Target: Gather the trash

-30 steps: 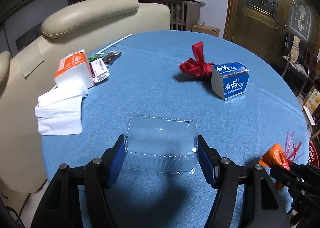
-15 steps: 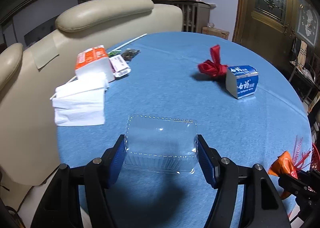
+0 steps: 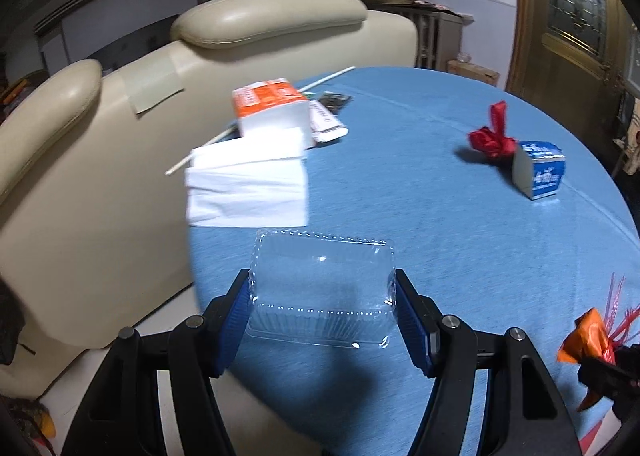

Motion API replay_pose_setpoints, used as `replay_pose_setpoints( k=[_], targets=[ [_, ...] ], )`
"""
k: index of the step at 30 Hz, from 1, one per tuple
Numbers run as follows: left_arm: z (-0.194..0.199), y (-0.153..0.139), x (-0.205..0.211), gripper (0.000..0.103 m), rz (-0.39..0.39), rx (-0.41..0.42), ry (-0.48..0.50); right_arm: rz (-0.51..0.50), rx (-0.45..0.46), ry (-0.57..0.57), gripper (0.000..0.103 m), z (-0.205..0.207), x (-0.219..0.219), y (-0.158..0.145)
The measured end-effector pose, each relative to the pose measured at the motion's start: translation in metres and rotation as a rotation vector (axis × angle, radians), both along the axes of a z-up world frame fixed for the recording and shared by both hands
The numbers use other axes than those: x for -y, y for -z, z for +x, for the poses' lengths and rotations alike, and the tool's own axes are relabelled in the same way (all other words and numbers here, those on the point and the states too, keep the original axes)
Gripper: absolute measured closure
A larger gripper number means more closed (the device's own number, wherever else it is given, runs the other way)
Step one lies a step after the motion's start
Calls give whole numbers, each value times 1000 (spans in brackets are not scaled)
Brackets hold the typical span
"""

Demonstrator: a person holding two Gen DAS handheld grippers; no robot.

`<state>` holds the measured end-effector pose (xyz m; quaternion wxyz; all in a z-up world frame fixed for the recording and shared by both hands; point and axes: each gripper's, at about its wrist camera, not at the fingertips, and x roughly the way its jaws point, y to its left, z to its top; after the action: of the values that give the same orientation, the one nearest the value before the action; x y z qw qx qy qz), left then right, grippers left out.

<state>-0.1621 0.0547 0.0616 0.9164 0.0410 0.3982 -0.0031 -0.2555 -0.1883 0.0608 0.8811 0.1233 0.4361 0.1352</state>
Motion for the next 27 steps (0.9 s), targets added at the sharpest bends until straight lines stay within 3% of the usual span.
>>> replay_pose_setpoints(
  k=[16, 27],
  targets=[
    [-34, -11, -107, 34, 113, 56, -339, 112, 24, -330, 69, 27, -113, -15],
    [-53, -9, -173, 34, 168, 48, -537, 133, 1, -421, 69, 20, -148, -10]
  ],
)
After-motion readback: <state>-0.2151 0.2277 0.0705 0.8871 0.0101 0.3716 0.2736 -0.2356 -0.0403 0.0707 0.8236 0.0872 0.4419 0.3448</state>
